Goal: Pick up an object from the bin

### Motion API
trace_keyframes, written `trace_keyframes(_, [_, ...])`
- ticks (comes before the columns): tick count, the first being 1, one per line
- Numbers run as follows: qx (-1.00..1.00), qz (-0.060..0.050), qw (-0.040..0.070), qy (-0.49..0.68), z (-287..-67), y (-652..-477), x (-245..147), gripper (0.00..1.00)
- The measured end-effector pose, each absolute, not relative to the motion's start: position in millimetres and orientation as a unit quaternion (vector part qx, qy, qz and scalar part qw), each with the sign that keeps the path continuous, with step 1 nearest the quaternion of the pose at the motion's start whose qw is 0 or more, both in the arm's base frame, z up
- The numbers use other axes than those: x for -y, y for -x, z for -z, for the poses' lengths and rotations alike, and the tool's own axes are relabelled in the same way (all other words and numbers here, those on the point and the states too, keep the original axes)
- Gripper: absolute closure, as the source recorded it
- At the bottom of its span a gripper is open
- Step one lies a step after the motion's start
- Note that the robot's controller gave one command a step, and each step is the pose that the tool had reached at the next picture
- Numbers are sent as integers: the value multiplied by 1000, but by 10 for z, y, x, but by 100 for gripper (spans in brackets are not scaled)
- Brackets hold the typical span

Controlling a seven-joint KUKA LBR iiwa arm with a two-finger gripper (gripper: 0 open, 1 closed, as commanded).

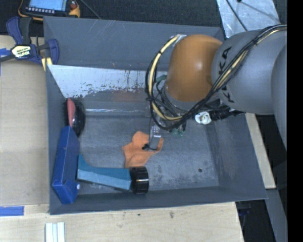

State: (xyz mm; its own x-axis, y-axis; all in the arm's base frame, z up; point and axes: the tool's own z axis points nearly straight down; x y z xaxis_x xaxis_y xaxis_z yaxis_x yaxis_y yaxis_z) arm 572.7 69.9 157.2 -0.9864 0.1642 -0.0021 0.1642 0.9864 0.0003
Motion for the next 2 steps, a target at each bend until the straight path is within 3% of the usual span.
trace_keyframes(1, [-985, 0, 1, -171, -832, -5750, -720, 100])
trace_keyframes(2, [-985, 0, 1, -171, -832, -5750, -719, 100])
